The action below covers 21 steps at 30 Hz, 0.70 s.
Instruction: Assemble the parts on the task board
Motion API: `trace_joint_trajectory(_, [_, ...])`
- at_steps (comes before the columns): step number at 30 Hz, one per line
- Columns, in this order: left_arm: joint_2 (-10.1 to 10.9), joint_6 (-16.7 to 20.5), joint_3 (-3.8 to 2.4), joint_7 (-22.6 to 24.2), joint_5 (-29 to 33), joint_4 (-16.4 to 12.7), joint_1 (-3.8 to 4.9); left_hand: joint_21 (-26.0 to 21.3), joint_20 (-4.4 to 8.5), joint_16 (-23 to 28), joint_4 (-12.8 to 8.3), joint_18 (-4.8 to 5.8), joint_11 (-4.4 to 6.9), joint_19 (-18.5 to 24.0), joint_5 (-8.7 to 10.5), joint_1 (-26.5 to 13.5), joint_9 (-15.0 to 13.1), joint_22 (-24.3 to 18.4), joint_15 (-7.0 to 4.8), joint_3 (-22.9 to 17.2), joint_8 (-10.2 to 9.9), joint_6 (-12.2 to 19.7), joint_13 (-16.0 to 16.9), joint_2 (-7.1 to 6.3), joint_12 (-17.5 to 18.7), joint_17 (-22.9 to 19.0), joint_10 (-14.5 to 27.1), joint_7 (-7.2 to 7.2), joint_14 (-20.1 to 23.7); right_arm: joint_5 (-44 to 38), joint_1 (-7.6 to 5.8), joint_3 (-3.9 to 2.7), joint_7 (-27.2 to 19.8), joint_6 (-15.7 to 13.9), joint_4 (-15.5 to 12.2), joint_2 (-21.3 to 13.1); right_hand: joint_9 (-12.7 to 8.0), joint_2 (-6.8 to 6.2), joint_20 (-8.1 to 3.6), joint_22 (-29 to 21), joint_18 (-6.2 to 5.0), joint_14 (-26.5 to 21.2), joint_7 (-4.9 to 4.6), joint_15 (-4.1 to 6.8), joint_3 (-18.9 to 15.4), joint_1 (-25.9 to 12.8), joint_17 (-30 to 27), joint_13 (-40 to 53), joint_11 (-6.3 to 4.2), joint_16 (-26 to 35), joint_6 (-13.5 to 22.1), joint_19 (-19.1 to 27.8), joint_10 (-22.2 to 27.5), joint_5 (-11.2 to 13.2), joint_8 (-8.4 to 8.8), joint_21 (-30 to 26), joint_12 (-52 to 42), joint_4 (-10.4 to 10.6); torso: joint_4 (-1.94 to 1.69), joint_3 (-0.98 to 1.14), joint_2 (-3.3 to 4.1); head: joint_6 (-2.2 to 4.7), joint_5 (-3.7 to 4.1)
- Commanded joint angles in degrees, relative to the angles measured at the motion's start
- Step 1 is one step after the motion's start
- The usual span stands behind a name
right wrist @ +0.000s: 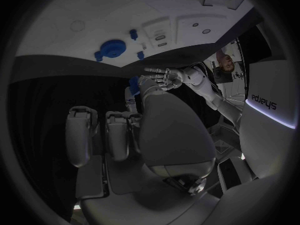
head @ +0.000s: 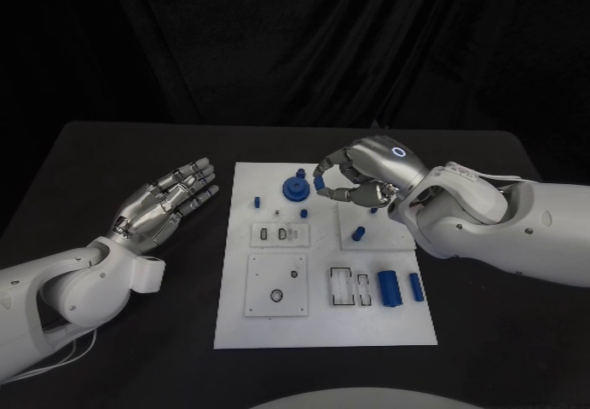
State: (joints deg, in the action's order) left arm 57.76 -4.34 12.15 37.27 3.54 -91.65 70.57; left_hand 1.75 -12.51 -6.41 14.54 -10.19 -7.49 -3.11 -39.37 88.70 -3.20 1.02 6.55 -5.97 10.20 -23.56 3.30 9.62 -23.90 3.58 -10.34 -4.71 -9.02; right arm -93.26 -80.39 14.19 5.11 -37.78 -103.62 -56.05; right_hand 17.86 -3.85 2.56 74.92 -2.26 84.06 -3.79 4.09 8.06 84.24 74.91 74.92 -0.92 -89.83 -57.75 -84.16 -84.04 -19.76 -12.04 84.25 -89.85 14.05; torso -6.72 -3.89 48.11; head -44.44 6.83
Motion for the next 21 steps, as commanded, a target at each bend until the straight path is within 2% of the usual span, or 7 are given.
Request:
trace_joint_trajectory(1, [-0.22,-0.66,-0.04,0.44,0.12,-0.05,-0.03,-0.15,-0.42,-0.25,0.03,0.16,-0.20,-0.13,0.04,-0.34,-0.02,0.03,0.39,-0.24,-0.28,0.40,-0.03,0.08,0.12,0.09,0.31,0.04,-0.02,2.18,0.84,-0.03,-2.04,0.39,0.68,1.47,1.46,0.43,-0.36,13.26,0.87,5.94,0.34,0.24,0.07,-0.03,15.09,15.08,-0.44,-0.17,-0.83,-2.66,-5.96,-0.39,-0.71,0.33,-0.15,-0.45,-0.17,-0.02,0.04,0.03,0.08])
trace_joint_trajectory(3, [-0.35,-0.68,-0.04,0.41,0.12,0.00,-0.03,-0.15,-0.42,-0.25,0.03,0.16,-0.20,-0.13,0.04,-0.34,-0.02,0.03,0.39,-0.24,-0.28,0.40,-0.03,0.08,0.12,0.09,0.31,0.04,-0.02,2.30,1.34,-0.03,-1.98,1.07,1.27,2.51,1.49,0.43,-0.36,13.24,0.85,5.94,0.31,0.23,0.07,-0.01,15.09,15.08,-0.41,-0.17,-0.86,-2.61,-5.96,-0.41,-0.75,0.25,-0.15,-0.48,-0.23,0.03,0.08,0.04,0.19])
trace_joint_trajectory(7, [-0.61,-0.73,-0.04,0.35,0.12,0.06,-0.03,-0.15,-0.42,-0.25,0.03,0.16,-0.20,-0.13,0.04,-0.34,-0.02,0.03,0.39,-0.24,-0.28,0.40,-0.03,0.08,0.12,0.09,0.31,0.04,-0.02,2.44,2.04,-0.03,-1.52,2.88,2.46,4.16,1.66,0.41,-0.33,13.10,0.75,5.94,0.18,0.15,0.08,0.14,15.09,15.08,-0.29,-0.17,-1.01,-2.38,-5.96,-0.50,-0.92,-0.15,-0.15,-0.72,0.01,0.18,0.13,-0.01,-0.05])
trace_joint_trajectory(14, [-0.89,-0.70,-0.04,0.33,0.12,0.01,-0.03,-0.15,-0.42,-0.25,0.03,0.16,-0.20,-0.13,0.04,-0.34,-0.02,0.03,0.39,-0.24,-0.28,0.40,-0.03,0.08,0.12,0.09,0.31,0.04,-0.02,2.53,3.99,-0.02,-0.28,5.78,3.59,5.60,1.77,0.36,-0.24,13.00,0.68,5.94,-0.15,-0.03,0.06,0.19,15.09,15.08,0.01,-0.17,-0.79,-2.20,-5.96,-0.54,-0.92,-0.45,-0.15,-0.94,0.05,0.14,0.11,-0.34,-0.36])
trace_joint_trajectory(21, [-1.05,-0.77,-0.04,0.24,0.12,0.08,-0.03,-0.16,-0.45,-0.27,0.00,0.15,-0.19,-0.12,0.07,-0.40,-0.01,0.03,0.41,-0.41,-0.33,0.53,-0.04,0.05,0.18,0.08,0.39,0.03,0.02,2.54,4.98,-0.02,0.44,6.34,4.55,6.22,1.91,0.41,-0.10,13.00,0.68,5.94,-0.34,-0.24,0.15,0.34,15.09,15.08,0.26,-0.17,-0.64,-2.19,-5.96,-0.96,-0.93,-0.46,-0.15,-1.23,-0.09,0.12,0.16,-0.73,-0.75])
